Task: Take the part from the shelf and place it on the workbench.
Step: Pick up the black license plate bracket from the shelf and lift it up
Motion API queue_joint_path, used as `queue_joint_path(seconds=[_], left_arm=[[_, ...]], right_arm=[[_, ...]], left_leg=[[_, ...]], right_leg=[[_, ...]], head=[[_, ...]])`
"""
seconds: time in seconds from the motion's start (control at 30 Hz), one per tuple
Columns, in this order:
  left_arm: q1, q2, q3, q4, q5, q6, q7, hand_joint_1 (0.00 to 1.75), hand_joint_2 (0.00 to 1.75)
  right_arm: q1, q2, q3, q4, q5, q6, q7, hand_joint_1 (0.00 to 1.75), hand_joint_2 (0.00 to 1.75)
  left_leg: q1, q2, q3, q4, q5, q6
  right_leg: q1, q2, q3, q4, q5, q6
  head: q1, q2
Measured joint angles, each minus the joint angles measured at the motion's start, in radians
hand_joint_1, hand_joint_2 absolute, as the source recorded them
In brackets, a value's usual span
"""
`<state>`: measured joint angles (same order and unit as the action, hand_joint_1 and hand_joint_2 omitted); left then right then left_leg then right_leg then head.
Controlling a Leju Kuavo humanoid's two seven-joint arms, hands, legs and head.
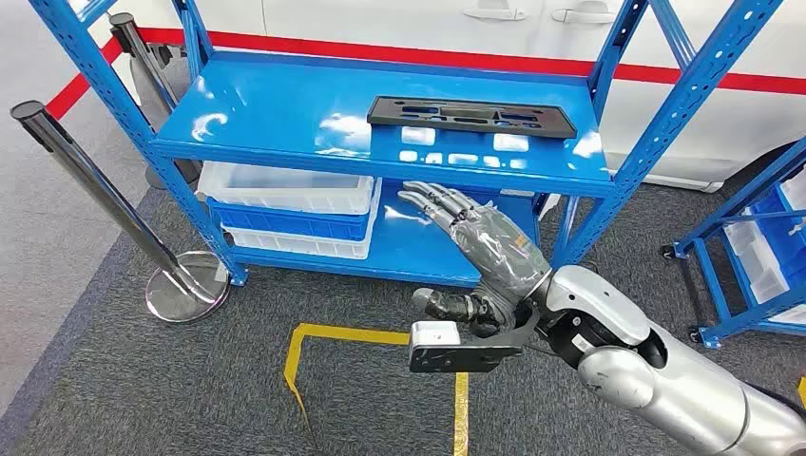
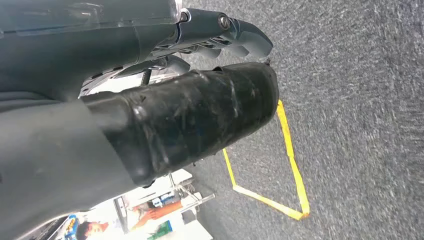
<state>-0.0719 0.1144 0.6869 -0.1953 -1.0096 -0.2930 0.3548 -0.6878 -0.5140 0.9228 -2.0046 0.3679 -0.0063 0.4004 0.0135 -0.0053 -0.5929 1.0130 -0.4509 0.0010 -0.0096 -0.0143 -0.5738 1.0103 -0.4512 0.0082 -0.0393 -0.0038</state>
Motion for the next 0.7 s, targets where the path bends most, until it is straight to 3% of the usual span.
queue_joint_path(seconds=[0.23, 0.37, 0.47, 0.57, 0.6, 0.63, 0.7], left_arm=[[0.0, 0.004, -0.014, 0.0, 0.0, -0.008, 0.008, 0.0, 0.0], [-0.001, 0.007, -0.015, 0.0, 0.003, -0.012, 0.008, 0.0, 0.0], [-0.001, 0.01, -0.016, 0.0, 0.003, -0.014, 0.01, 0.0, 0.0], [-0.003, 0.01, -0.017, 0.0, 0.003, -0.017, 0.011, 0.0, 0.0], [-0.003, 0.01, -0.017, 0.0, 0.003, -0.018, 0.011, 0.0, 0.0], [-0.003, 0.009, -0.017, 0.0, 0.003, -0.02, 0.011, 0.0, 0.0], [-0.002, 0.009, -0.017, 0.0, 0.005, -0.025, 0.013, 0.0, 0.0]], right_arm=[[0.003, -0.001, -0.005, 0.024, 0.038, 0.007, 0.008, 0.0, 1.75], [0.006, 0.002, -0.006, 0.039, 0.044, 0.007, 0.011, 0.0, 0.0], [0.008, 0.005, -0.008, 0.046, 0.048, 0.007, 0.008, 0.0, 0.0], [0.013, 0.006, -0.008, 0.055, 0.049, 0.01, 0.004, 0.0, 0.0], [0.018, 0.006, -0.007, 0.059, 0.049, 0.013, 0.002, 0.0, 0.0], [0.021, 0.007, -0.007, 0.063, 0.05, 0.017, -0.001, 0.0, 0.0], [0.024, 0.01, -0.006, 0.07, 0.053, 0.024, -0.007, 0.0, 0.0]], left_leg=[[0.001, 0.0, 0.001, -0.001, 0.001, 0.001], [-0.002, -0.001, 0.001, -0.002, -0.001, 0.014], [0.008, 0.0, 0.028, -0.045, 0.015, 0.027], [0.01, 0.0, 0.043, -0.062, 0.022, 0.032], [0.011, -0.002, 0.043, -0.061, 0.02, 0.03], [0.013, -0.004, 0.043, -0.058, 0.017, 0.026], [0.021, -0.009, 0.043, -0.045, 0.007, 0.013]], right_leg=[[-0.001, 0.0, 0.0, 0.0, 0.0, 0.001], [-0.007, -0.001, 0.002, -0.005, 0.002, 0.01], [-0.006, 0.003, -0.002, 0.014, -0.016, 0.018], [-0.011, 0.011, -0.084, 0.173, -0.09, 0.022], [-0.014, 0.012, -0.113, 0.22, -0.101, 0.025], [-0.017, 0.012, -0.127, 0.236, -0.094, 0.029], [-0.026, 0.011, -0.102, 0.163, -0.029, 0.039]], head=[[0.0, 0.0], [-0.001, 0.0], [0.003, 0.0], [0.007, 0.0], [0.007, 0.0], [0.007, 0.0], [0.007, 0.0]])
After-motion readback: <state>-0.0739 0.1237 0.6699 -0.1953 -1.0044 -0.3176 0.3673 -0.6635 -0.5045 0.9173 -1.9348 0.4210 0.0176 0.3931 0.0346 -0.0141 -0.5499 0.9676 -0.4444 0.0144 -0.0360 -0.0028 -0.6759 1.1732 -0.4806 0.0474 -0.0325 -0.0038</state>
